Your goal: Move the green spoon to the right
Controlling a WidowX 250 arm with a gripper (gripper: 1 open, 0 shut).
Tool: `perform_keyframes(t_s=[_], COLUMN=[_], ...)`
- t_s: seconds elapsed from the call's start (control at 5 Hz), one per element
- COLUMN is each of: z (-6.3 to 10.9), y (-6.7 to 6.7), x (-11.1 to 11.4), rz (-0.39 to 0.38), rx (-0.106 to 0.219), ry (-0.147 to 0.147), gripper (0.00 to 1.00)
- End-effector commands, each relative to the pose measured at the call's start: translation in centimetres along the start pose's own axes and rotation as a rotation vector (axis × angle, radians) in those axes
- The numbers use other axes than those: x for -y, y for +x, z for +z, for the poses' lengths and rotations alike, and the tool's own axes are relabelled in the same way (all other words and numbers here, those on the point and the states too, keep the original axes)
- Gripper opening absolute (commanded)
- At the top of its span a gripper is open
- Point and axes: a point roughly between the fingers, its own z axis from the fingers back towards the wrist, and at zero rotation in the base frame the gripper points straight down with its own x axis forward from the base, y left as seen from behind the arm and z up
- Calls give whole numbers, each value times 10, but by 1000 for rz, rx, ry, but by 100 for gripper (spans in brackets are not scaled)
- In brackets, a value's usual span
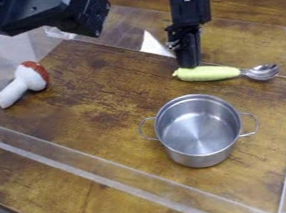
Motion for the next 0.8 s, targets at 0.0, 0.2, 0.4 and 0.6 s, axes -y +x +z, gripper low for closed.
perform_keyframes(t_s=[0.0, 0.2, 0.4, 0.6], z=[0, 7, 16, 29], y=[-9, -17, -26, -37], x=[2, 0, -1, 13], rz=[8, 15, 25, 77], rx=[3, 5, 4, -22], ry=[-36, -38, -40, -23], gripper=[0, 100, 100, 100])
